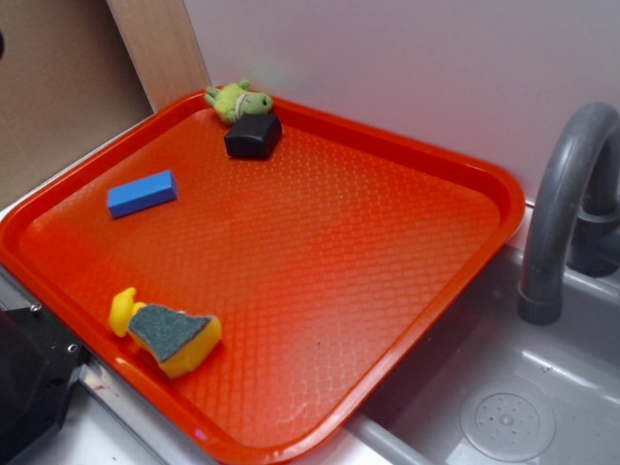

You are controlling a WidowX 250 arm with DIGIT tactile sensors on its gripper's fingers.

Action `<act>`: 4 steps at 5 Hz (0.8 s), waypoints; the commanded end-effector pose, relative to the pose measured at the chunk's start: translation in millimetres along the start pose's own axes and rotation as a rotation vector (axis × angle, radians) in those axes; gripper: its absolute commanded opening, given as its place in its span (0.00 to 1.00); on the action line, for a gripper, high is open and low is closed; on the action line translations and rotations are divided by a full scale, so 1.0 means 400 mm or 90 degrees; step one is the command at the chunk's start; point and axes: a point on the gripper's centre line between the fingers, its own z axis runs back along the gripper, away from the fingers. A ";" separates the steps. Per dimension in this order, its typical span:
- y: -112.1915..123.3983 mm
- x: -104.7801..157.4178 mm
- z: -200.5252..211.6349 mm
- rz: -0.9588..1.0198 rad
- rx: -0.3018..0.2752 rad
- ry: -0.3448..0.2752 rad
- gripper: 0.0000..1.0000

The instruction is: Grab the yellow duck.

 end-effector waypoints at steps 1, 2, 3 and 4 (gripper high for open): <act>0.000 0.000 0.000 0.000 0.000 0.000 1.00; -0.005 0.013 -0.006 0.004 0.002 0.004 1.00; -0.010 0.030 -0.021 0.032 0.007 0.024 1.00; 0.002 0.091 -0.080 0.105 0.001 0.074 1.00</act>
